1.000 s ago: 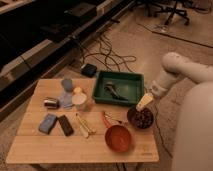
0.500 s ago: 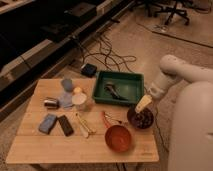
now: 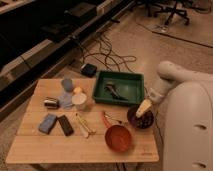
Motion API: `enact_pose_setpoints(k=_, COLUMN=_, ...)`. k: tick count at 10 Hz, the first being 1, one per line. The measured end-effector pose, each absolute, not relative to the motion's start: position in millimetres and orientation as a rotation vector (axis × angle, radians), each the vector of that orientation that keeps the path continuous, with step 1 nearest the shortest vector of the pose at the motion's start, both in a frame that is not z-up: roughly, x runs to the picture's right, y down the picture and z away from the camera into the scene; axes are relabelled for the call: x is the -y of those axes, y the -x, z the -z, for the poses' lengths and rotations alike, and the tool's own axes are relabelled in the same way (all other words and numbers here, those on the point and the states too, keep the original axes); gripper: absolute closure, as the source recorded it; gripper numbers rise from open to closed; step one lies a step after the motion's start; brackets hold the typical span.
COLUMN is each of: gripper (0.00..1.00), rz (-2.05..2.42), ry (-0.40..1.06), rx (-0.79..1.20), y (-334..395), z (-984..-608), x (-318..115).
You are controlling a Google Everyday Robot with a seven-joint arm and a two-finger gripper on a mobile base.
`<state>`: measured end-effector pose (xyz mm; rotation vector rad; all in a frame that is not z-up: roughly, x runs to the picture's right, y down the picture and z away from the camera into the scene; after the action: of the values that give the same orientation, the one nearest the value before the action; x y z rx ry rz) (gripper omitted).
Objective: Place grapes in red bowl
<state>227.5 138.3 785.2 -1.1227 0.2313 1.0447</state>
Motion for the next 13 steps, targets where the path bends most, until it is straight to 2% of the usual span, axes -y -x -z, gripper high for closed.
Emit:
enact_pose_setpoints(k=3, gripper=0.2, rz=-1.036, ry=1.13, rx=-0.246, y=-225.6, z=-791.6, x=-145.8)
enact_pose_setpoints(k=4, gripper=0.24, rz=-1.035, ry=1.13, rx=-0.248, y=-225.6, z=-792.1, x=-146.9)
enact_pose_setpoints(k=6, gripper=0.4, rz=-1.033, ry=1.129, rx=-0.251, y=-225.7, z=-792.8, x=-148.8)
enact_pose_setpoints(k=13, gripper=0.41, rz=-1.015, ry=1.124, rx=-0.235, y=-222.1, z=-790.9, x=-148.9)
